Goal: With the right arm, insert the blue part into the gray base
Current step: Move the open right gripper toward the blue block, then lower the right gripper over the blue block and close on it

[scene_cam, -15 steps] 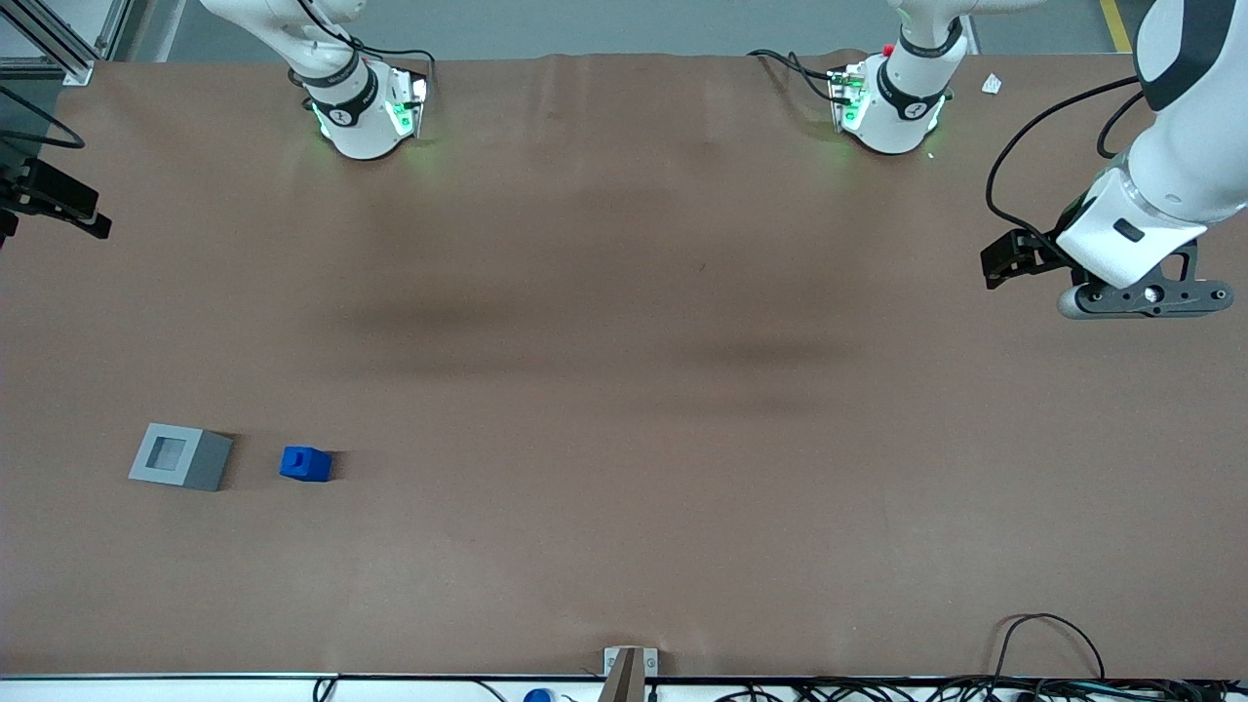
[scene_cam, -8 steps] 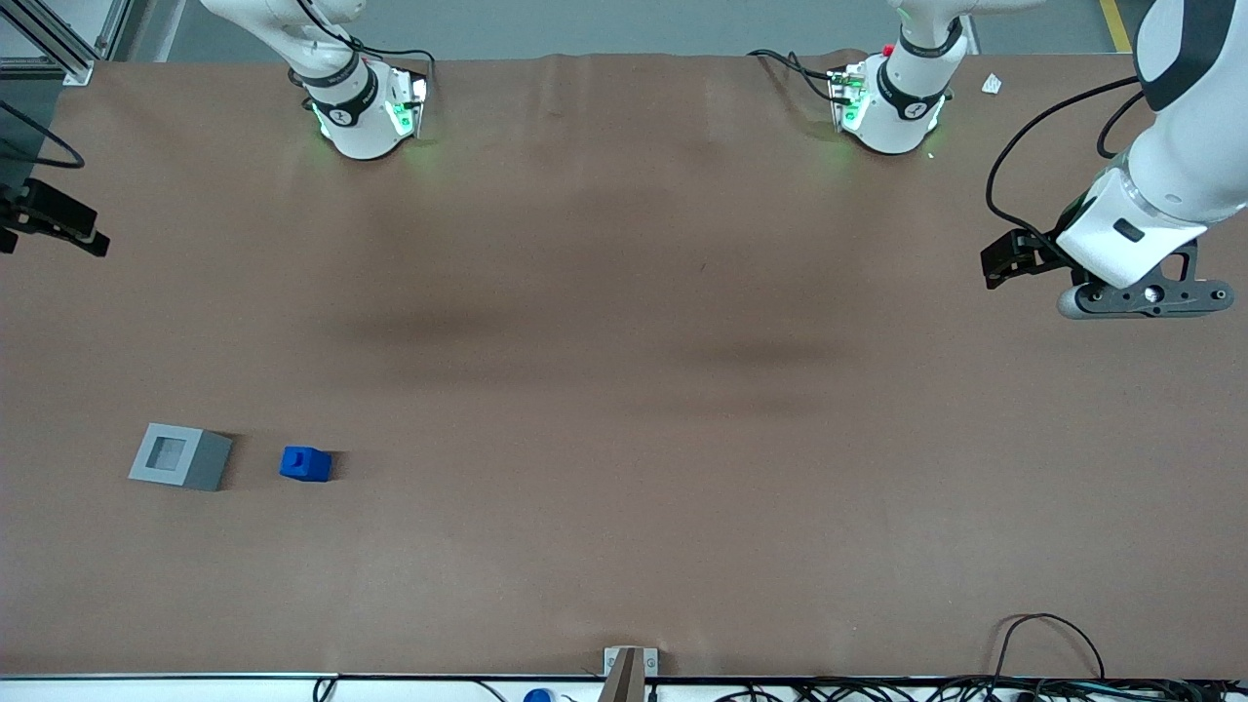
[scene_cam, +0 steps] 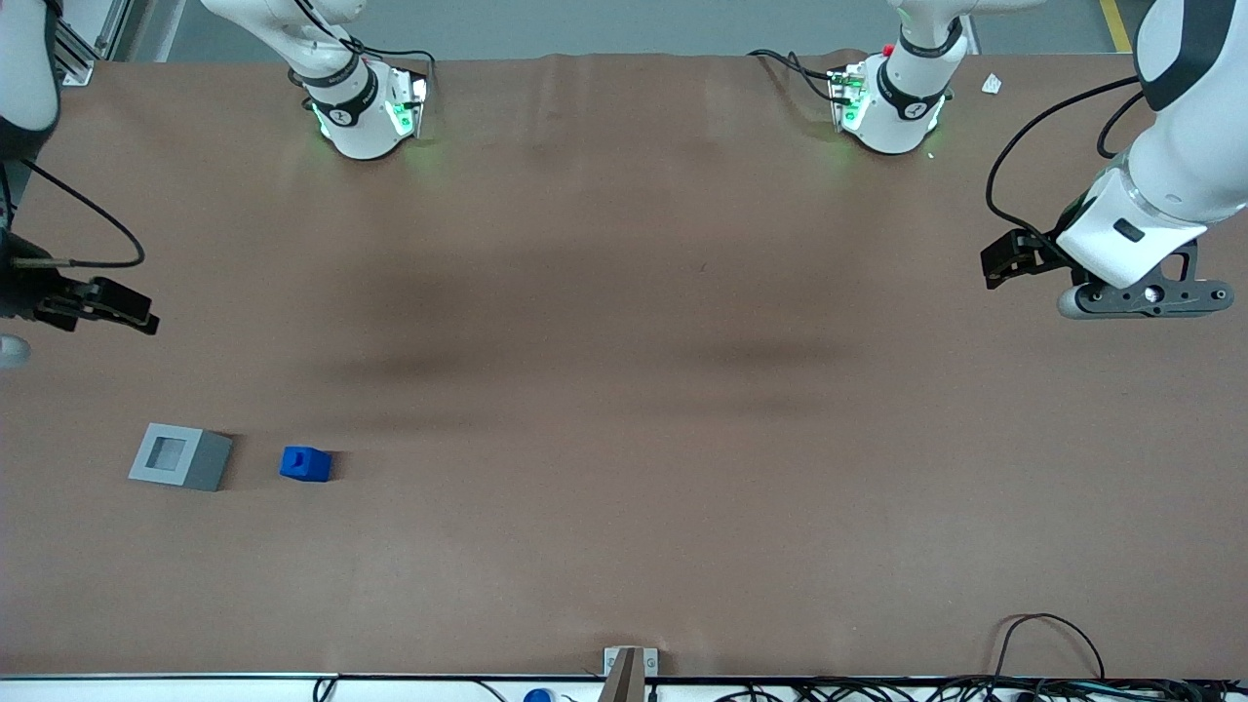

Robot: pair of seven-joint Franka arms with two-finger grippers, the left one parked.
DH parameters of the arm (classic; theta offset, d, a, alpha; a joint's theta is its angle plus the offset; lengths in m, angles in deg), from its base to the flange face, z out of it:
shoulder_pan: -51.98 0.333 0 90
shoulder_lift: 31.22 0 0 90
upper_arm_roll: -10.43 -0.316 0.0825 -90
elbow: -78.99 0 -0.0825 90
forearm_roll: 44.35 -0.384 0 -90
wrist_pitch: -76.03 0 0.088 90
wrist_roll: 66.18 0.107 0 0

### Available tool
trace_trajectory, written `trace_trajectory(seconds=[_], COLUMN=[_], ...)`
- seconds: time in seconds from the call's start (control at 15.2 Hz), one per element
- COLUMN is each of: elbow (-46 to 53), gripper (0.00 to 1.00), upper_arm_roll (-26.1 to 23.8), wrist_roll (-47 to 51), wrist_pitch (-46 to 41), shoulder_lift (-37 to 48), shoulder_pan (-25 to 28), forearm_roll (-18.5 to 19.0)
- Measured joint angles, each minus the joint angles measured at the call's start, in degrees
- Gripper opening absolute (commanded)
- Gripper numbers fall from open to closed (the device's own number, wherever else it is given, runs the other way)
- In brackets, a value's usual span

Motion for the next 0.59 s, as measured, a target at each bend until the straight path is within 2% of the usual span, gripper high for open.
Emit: trace_trajectory(seconds=[0.59], elbow=[-1.97], gripper=[1.00], upper_arm_roll=[-0.02], wrist_roll=[4.25], wrist_pitch=[8.11], shoulder_lift=[-10.82], shoulder_pan=[-0.21], forearm_roll=[-1.14])
